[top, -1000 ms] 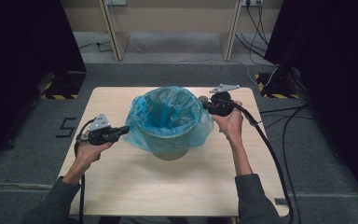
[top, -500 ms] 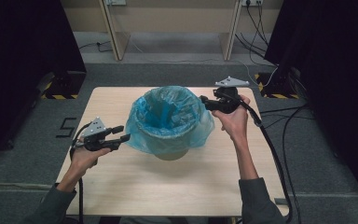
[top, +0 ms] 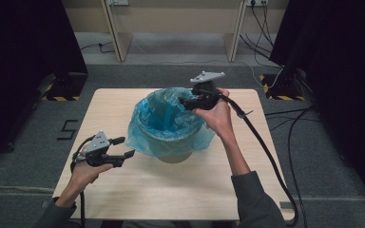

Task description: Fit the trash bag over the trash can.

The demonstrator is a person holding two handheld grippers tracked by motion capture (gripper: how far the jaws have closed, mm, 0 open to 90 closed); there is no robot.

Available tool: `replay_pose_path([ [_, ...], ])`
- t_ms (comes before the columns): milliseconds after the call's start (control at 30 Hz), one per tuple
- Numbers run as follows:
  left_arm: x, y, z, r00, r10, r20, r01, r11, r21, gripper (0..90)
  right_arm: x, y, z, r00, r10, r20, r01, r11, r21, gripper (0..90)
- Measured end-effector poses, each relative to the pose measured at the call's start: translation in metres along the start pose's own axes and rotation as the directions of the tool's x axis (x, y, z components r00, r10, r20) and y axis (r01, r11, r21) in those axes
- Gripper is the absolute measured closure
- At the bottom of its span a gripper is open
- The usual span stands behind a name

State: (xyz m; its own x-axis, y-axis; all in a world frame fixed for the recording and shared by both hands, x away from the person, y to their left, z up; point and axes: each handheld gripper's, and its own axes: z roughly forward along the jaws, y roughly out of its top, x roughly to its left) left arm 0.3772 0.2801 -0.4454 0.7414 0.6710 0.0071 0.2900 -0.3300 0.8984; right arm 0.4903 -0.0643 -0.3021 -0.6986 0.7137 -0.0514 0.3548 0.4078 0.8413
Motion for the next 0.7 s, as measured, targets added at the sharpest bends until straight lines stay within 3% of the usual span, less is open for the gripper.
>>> replay_pose_path([
  [33, 0.001, -0.004, 0.000, 0.9999, -0.012, -0.002, 0.012, 0.9999, 0.005, 28.4, 0.006, 0.004, 0.009, 0.9996, -0.013, -0.027, 0.013, 1.000, 0.025, 42.5],
  [167, 0.007, -0.022, 0.005, 0.9986, -0.048, -0.024, 0.049, 0.9983, 0.032, 26.3, 0.010, 0.007, 0.024, 0.9978, -0.020, -0.064, 0.025, 0.997, 0.070, 42.3],
  [233, 0.012, -0.035, 0.009, 0.9982, -0.049, -0.036, 0.052, 0.9946, 0.090, 26.2, 0.011, 0.004, 0.039, 0.9965, -0.016, -0.082, 0.029, 0.986, 0.163, 42.4],
  [267, 0.012, -0.035, 0.009, 0.9982, -0.049, -0.036, 0.052, 0.9946, 0.090, 26.2, 0.011, 0.004, 0.039, 0.9965, -0.016, -0.082, 0.029, 0.986, 0.163, 42.4],
  [333, 0.016, -0.043, 0.012, 0.9963, -0.081, -0.027, 0.084, 0.9891, 0.121, 25.9, 0.009, 0.000, 0.048, 0.9970, -0.020, -0.075, 0.035, 0.977, 0.212, 42.8],
  [367, 0.020, -0.050, 0.014, 0.9939, -0.105, -0.034, 0.109, 0.9837, 0.143, 25.2, 0.005, -0.004, 0.054, 0.9983, -0.024, -0.052, 0.037, 0.965, 0.259, 43.1],
  [533, 0.026, -0.058, 0.017, 0.9915, -0.120, -0.049, 0.127, 0.9762, 0.175, 24.9, 0.002, -0.008, 0.061, 0.9988, -0.039, -0.029, 0.046, 0.951, 0.307, 42.5],
  [567, 0.026, -0.061, 0.019, 0.9893, -0.138, -0.047, 0.145, 0.9720, 0.185, 23.7, 0.003, -0.009, 0.062, 0.9986, -0.043, -0.032, 0.051, 0.950, 0.309, 42.1],
  [633, 0.026, -0.062, 0.020, 0.9895, -0.138, -0.044, 0.144, 0.9686, 0.203, 23.4, 0.005, -0.009, 0.061, 0.9984, -0.045, -0.033, 0.053, 0.950, 0.307, 42.1],
  [700, 0.025, -0.066, 0.023, 0.9909, -0.126, -0.047, 0.133, 0.9644, 0.228, 23.0, 0.008, -0.006, 0.056, 0.9985, -0.038, -0.040, 0.048, 0.958, 0.283, 42.2],
])
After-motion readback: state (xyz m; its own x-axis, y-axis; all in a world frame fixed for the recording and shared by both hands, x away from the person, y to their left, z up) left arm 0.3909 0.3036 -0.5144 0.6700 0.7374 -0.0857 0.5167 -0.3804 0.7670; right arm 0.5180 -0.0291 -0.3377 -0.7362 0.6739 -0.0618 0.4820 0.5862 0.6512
